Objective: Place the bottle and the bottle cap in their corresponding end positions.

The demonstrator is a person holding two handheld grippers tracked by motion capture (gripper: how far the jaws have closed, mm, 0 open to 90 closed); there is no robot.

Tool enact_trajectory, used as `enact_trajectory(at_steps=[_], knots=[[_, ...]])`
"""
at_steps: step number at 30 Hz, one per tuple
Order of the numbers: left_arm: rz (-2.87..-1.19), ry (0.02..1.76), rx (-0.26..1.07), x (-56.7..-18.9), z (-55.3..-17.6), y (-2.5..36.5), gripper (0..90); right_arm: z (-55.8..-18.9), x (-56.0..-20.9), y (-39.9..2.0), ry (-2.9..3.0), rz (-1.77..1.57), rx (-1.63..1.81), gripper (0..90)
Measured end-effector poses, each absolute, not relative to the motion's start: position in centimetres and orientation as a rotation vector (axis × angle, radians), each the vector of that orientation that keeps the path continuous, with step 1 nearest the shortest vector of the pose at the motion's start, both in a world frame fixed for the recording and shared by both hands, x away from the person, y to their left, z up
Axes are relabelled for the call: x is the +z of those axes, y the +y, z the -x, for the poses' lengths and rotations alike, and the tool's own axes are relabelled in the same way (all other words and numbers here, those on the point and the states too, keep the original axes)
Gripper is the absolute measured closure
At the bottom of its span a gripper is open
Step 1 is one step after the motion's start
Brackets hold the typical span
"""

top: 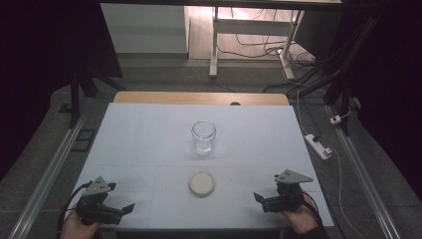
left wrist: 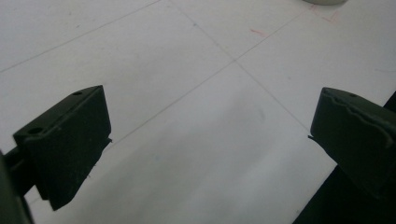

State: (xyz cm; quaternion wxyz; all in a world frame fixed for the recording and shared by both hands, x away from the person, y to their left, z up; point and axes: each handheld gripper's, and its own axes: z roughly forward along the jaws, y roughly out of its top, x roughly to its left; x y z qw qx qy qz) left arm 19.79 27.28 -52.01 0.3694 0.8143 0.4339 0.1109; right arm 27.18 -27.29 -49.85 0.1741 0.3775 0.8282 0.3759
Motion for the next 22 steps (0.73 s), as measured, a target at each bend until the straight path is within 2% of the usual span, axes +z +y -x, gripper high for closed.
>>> enact_trajectory(at_steps=[22], knots=[[-2.065, 1.227, 0.290, -52.6, -18.1, 29.3, 0.0, -24.4, -49.7, -30.7, 2.301, -1.238, 1.022, 0.0]])
